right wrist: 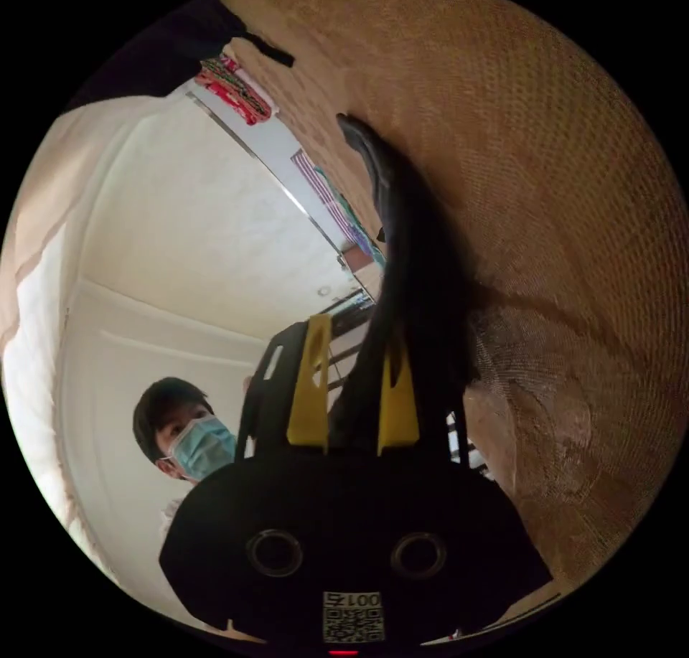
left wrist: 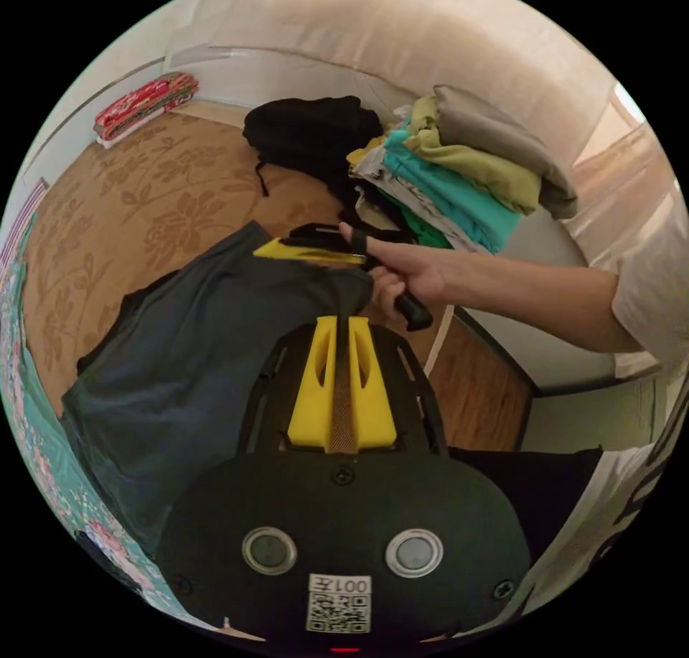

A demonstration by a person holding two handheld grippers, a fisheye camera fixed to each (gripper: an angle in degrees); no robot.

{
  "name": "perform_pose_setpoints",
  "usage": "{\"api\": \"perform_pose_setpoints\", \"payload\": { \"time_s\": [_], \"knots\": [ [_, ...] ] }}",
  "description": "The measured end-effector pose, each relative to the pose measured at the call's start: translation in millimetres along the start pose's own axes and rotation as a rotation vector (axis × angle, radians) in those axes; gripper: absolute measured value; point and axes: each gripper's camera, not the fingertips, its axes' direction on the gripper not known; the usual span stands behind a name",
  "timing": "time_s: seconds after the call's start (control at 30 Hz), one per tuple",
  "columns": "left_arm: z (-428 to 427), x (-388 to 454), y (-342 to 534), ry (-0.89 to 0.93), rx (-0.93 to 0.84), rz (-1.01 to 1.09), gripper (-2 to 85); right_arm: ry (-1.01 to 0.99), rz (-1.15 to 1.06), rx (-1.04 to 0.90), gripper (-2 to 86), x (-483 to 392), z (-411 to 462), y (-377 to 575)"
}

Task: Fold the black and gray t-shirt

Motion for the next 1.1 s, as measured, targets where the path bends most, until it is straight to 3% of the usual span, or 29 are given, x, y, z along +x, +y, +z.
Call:
{"api": "perform_pose_setpoints", "payload": {
  "time_s": [0.03, 0.2, 0.4, 0.63, 0.77, 0.83, 0.93, 1.1],
  "knots": [
    [-11, -12, 11, 0.003, 0.012, -0.006, -1.5, 0.053, -0.017, -0.031, 2.2, -9, 10, -1],
    [-71, -86, 68, 0.101, 0.130, -0.160, -1.5, 0.247, -0.161, 0.046, 0.3, -62, 43, 22],
    [-167, -202, 170, 0.277, 0.379, -0.379, -1.5, 0.400, -0.424, -0.070, 0.3, -130, 165, 67],
    [-285, -365, 376, 0.295, 0.729, -0.695, -1.5, 0.614, -0.862, -0.666, 6.5, -144, 454, 142],
    [-291, -459, 497, 0.257, 0.673, -0.891, -1.6, 0.921, -0.850, -0.985, 13.2, -80, 584, 169],
    [-279, -512, 565, 0.357, 0.572, -1.024, -1.6, 1.050, -0.887, -0.949, 13.7, -72, 601, 190],
    [-278, -550, 622, 0.544, 0.695, -1.064, -1.6, 1.119, -0.933, -0.846, 13.8, -77, 600, 236],
    [-296, -596, 683, 0.565, 0.740, -1.132, -1.6, 1.236, -0.903, -0.698, 15.4, -72, 577, 330]
  ]
}}
